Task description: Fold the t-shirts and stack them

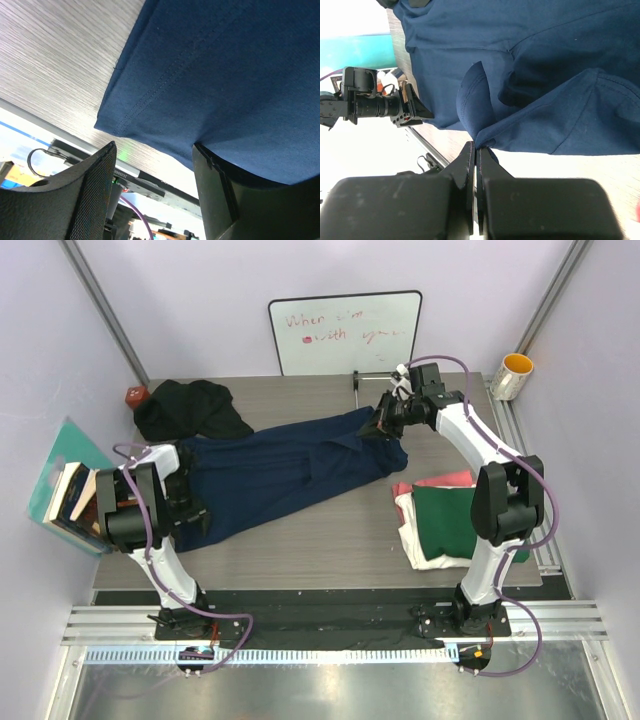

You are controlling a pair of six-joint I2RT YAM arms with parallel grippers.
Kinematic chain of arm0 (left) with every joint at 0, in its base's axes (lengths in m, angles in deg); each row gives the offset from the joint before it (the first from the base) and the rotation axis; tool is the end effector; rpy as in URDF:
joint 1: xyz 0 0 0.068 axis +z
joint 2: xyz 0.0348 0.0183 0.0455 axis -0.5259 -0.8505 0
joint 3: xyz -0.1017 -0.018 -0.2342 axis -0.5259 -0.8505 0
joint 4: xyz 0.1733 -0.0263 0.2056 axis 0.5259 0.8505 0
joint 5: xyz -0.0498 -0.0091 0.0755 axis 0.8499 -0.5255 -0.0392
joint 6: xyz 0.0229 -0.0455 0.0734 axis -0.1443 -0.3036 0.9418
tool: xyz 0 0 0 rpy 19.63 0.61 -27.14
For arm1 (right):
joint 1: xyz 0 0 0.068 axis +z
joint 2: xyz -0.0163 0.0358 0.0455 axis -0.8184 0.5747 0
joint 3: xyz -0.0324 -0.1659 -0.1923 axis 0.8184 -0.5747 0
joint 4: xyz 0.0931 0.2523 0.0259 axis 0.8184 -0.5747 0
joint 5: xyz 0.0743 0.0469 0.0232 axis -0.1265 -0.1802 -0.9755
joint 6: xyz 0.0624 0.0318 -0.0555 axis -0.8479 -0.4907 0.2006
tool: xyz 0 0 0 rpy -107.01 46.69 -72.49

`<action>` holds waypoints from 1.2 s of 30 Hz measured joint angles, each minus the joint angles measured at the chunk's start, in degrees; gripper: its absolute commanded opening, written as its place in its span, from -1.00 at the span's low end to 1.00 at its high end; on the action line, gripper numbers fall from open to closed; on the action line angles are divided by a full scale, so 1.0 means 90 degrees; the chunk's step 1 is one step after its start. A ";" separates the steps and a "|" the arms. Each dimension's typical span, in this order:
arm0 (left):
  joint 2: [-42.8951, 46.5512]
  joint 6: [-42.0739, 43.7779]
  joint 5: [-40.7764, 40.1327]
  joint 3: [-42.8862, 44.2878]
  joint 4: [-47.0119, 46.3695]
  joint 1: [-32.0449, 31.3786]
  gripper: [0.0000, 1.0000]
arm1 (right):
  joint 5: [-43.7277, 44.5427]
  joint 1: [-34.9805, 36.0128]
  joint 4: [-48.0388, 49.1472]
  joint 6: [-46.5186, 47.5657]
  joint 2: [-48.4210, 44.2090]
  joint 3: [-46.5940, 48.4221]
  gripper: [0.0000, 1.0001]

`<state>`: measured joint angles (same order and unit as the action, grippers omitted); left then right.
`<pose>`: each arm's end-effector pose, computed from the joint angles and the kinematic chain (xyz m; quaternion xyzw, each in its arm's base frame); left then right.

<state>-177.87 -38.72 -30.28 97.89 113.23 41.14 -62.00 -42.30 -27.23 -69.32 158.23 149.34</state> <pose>0.2721 0.0600 0.0807 0.3519 -0.9217 -0.1192 0.1112 0.4216 0.1444 0.2316 0.0419 0.8923 0.4070 0.1909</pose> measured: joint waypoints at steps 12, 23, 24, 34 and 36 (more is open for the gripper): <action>-0.0010 0.0151 0.0197 0.0000 0.0119 0.0221 0.26 | 0.0209 -0.0015 0.0097 -0.0211 0.0481 0.0612 -0.98; 0.0158 0.0107 0.0151 -0.0338 -0.0063 0.0236 -0.17 | 0.0236 -0.0036 0.0211 -0.0425 0.0537 0.0629 -0.98; 0.0165 0.0092 0.0151 -0.0386 -0.0063 0.0236 -0.19 | 0.0236 -0.0041 0.0216 -0.0444 0.0537 0.0629 -0.98; 0.0104 -0.0114 0.0126 -0.0561 -0.0056 0.0231 -0.86 | 0.0216 -0.0046 0.0265 -0.0578 0.0614 0.0634 -0.98; 0.0073 -0.0129 0.0100 -0.0537 -0.0036 0.0231 -0.93 | 0.0228 -0.0046 0.0262 -0.0583 0.0629 0.0634 -0.98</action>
<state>-177.21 -39.88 -29.39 93.06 112.90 43.22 -59.94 -42.72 -24.86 -74.56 163.89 155.04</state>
